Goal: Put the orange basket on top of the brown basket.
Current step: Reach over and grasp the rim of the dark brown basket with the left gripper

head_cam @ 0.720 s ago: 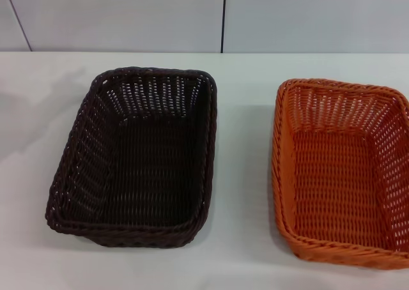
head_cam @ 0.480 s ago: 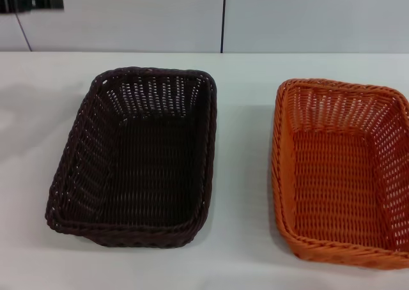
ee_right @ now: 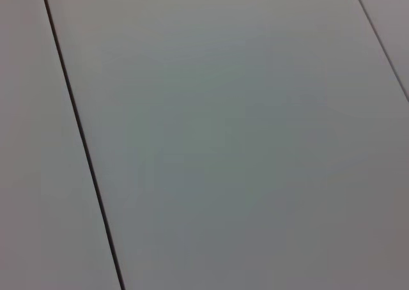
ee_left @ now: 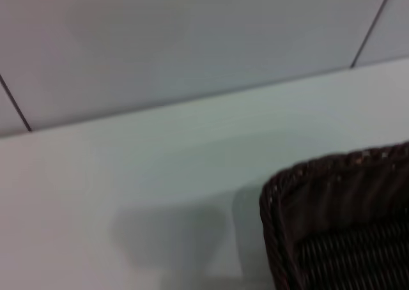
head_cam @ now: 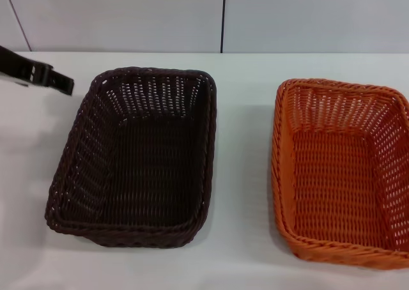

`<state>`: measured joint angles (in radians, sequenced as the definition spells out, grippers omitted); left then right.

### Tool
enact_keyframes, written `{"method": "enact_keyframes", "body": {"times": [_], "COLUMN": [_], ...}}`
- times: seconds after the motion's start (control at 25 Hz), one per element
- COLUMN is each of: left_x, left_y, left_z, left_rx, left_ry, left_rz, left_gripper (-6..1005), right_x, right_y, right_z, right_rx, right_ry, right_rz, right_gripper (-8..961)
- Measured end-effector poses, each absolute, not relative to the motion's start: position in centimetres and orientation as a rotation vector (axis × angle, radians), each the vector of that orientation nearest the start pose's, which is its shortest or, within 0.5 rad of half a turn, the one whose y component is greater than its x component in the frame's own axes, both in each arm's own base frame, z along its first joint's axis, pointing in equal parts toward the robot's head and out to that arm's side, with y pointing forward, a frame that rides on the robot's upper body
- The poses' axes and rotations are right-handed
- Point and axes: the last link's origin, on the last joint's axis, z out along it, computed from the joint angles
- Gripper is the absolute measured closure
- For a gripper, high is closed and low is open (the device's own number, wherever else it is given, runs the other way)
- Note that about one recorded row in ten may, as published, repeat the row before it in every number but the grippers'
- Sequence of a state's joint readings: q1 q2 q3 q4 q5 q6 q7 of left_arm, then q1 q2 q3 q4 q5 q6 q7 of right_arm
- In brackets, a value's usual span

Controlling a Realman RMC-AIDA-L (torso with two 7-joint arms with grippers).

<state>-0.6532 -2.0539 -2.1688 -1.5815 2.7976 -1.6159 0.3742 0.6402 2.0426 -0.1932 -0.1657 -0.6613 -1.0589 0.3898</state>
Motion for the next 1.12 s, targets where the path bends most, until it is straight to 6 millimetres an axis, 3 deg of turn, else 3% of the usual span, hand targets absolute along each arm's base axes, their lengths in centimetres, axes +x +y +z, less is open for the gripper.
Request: {"method": "enact_keyframes", "body": {"times": [0.12,0.4,1.0,1.12], "left_x": [-18.2,-19.5,-21.2,-22.4], "left_y": [38.1,37.4,37.4,37.6], "left_z": [11.1,10.1,7.8,6.8], "left_rx": [-2.012,-1.980,-2.011,-2.011], "left_ry": [-1.217,-1.302,-1.411,-1.455], "left_rz": [0.235,0.237,0.167,0.177], "left_gripper": [175,176,176,176], "right_x": [35.4,35.5,35.3,35.1], "right_y": [39.2,39.1,39.3,39.5], "right_z": [12.0,12.0,12.4,12.4], "right_rx": [-0.994,-0.993,-0.994,-1.001], "right_ry": [0.663,0.664,0.650,0.644], "right_rz": [0.847,0.843,0.844,0.847], "right_gripper": [409,409,409,409]}}
